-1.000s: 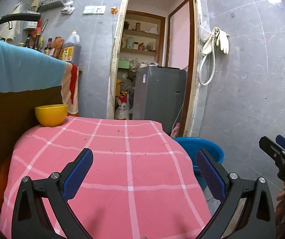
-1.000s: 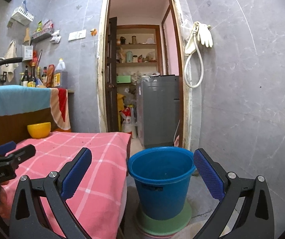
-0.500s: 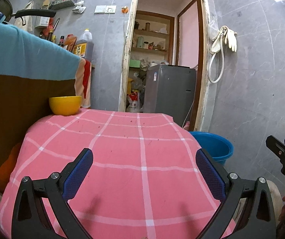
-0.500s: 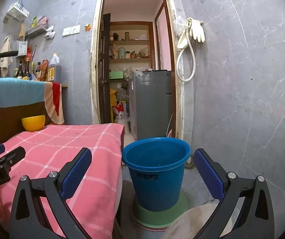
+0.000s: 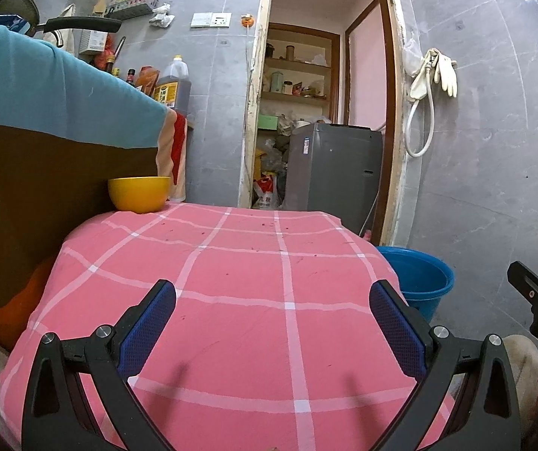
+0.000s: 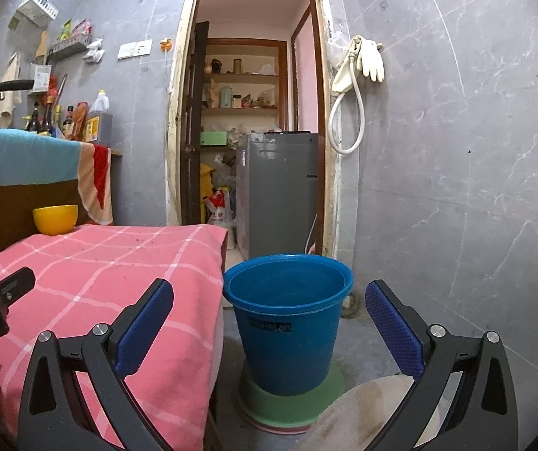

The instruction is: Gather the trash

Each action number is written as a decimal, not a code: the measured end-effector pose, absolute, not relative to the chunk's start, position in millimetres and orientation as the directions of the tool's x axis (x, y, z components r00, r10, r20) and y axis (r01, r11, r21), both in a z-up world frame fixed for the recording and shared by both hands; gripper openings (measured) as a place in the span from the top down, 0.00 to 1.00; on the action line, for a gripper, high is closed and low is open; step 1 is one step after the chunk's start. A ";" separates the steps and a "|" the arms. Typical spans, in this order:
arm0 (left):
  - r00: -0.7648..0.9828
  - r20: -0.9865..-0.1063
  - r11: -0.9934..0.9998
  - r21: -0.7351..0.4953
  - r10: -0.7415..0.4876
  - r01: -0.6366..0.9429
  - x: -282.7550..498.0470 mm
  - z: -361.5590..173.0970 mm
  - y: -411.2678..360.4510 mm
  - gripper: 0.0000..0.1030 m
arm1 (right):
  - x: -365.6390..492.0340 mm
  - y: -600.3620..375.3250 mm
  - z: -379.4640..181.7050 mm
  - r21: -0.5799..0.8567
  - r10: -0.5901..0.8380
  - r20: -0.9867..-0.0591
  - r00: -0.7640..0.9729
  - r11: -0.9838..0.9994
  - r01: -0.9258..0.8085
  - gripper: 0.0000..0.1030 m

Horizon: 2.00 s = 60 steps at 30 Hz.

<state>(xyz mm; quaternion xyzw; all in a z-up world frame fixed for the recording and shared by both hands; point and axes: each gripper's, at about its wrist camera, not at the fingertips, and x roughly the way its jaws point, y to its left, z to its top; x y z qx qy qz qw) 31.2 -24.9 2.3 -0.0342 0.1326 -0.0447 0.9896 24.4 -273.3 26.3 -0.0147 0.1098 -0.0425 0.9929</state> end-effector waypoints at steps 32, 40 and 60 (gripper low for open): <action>0.961 -0.261 0.994 -0.076 -0.091 0.074 31.4 0.0 -29.0 0.02 | 23.5 -272.2 24.6 -0.036 -0.092 -0.221 0.971 0.996 0.087 0.00; 0.961 -0.259 0.994 -0.076 -0.091 0.074 31.1 0.3 -30.0 0.02 | 23.5 -272.0 24.4 -0.035 -0.093 -0.223 0.970 0.996 0.087 0.00; 0.962 -0.257 0.995 -0.074 -0.090 0.073 30.6 0.5 -31.2 0.02 | 23.0 -272.0 24.6 -0.033 -0.093 -0.223 0.970 0.996 0.088 0.00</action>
